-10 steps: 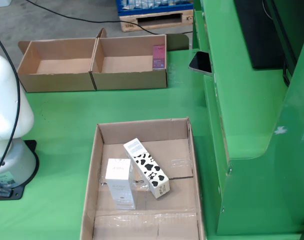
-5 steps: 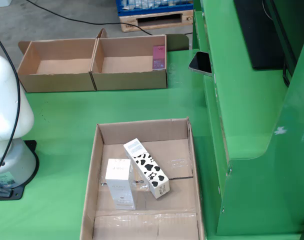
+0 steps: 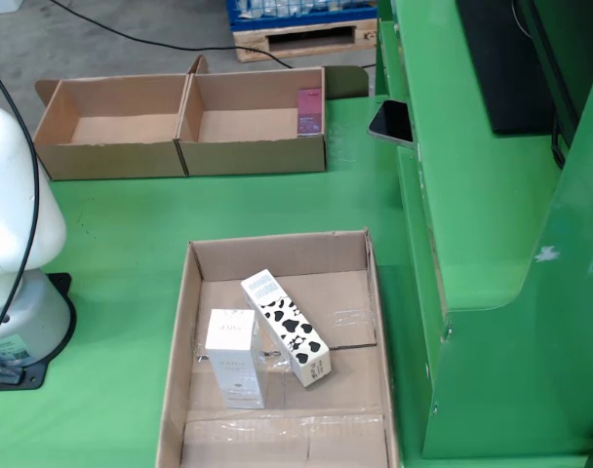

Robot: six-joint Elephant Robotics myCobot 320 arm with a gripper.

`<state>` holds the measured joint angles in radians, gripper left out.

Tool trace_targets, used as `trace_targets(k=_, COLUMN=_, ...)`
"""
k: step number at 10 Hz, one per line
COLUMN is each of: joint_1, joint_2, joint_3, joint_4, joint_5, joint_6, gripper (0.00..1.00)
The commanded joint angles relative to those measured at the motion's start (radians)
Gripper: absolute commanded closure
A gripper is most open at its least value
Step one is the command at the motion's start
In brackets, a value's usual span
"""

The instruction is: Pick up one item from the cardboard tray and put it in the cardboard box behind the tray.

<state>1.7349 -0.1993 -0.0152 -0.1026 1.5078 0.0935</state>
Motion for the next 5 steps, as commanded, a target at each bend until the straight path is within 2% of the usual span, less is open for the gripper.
trace_targets(k=1, joint_1=0.007, joint_2=0.021, joint_3=0.015, joint_4=0.010, joint_5=-0.003, joint_6=-0.005, gripper=1.00)
trace_targets(k=2, joint_1=0.007, joint_2=0.021, joint_3=0.015, joint_4=0.010, joint_5=-0.003, joint_6=-0.005, gripper=1.00)
trace_targets(k=3, joint_1=0.077, joint_2=0.036, joint_3=0.015, joint_4=0.014, joint_5=-0.084, joint_6=0.001, gripper=1.00)
trace_targets(k=4, joint_1=0.077, joint_2=0.036, joint_3=0.015, joint_4=0.014, joint_5=-0.084, joint_6=0.001, gripper=1.00)
trace_targets(k=5, joint_1=-0.117, joint_2=-0.008, joint_3=0.015, joint_4=0.007, joint_5=0.129, joint_6=-0.032, gripper=1.00)
